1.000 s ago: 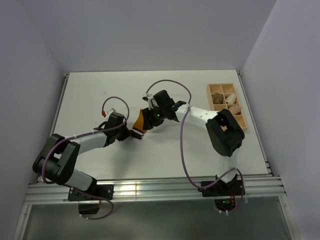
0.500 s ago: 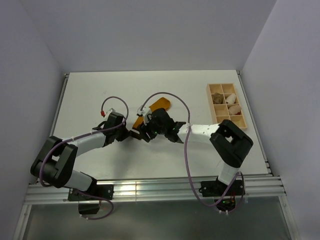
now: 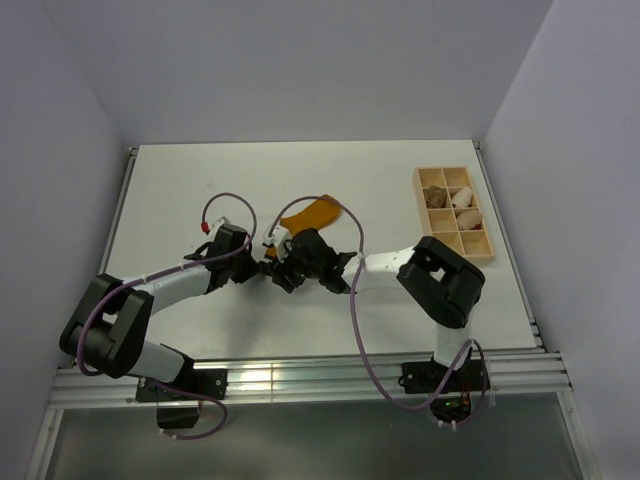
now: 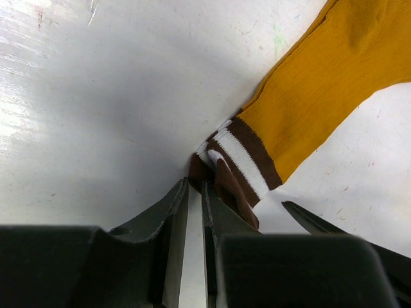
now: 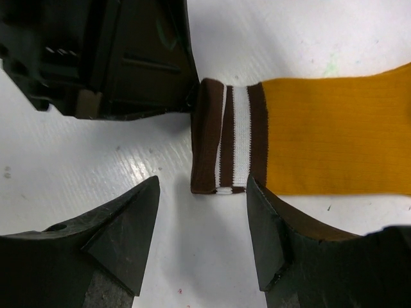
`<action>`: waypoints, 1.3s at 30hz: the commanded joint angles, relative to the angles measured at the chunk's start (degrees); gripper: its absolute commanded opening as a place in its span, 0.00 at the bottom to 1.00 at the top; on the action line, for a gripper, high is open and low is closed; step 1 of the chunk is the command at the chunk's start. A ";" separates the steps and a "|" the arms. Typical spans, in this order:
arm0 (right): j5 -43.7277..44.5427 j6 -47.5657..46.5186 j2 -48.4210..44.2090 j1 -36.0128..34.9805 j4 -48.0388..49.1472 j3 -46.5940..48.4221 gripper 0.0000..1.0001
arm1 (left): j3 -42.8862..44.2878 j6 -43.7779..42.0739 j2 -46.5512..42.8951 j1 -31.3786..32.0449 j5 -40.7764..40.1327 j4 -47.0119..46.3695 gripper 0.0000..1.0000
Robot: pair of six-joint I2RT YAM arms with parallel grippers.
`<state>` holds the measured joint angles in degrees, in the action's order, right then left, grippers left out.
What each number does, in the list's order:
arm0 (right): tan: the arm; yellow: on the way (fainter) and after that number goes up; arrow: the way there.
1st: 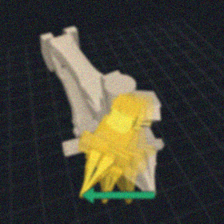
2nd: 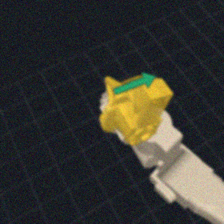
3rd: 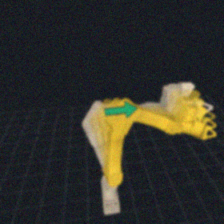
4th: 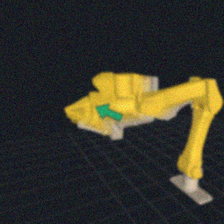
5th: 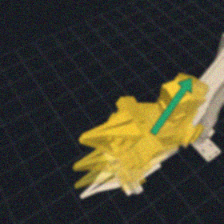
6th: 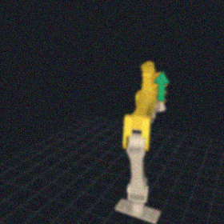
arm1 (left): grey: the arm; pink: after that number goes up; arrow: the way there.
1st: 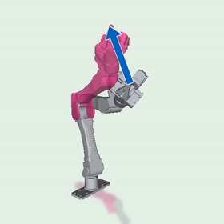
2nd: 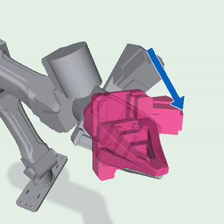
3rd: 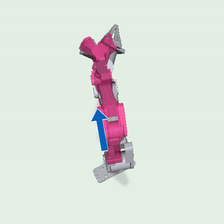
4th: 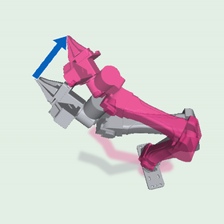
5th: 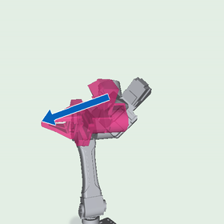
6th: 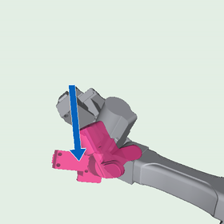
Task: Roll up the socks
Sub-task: Roll the sock at the center of the board.
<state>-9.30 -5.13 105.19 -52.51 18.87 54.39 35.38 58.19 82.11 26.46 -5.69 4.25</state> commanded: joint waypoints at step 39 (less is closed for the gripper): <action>-14.95 15.91 8.37 6.19 -3.67 6.96 0.00 | -4.51 0.87 -18.12 -2.20 -5.30 1.12 0.42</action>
<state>-16.88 2.83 112.38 -49.19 16.21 60.45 33.17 58.39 65.76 24.88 -9.37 6.28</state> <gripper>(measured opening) 0.026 0.418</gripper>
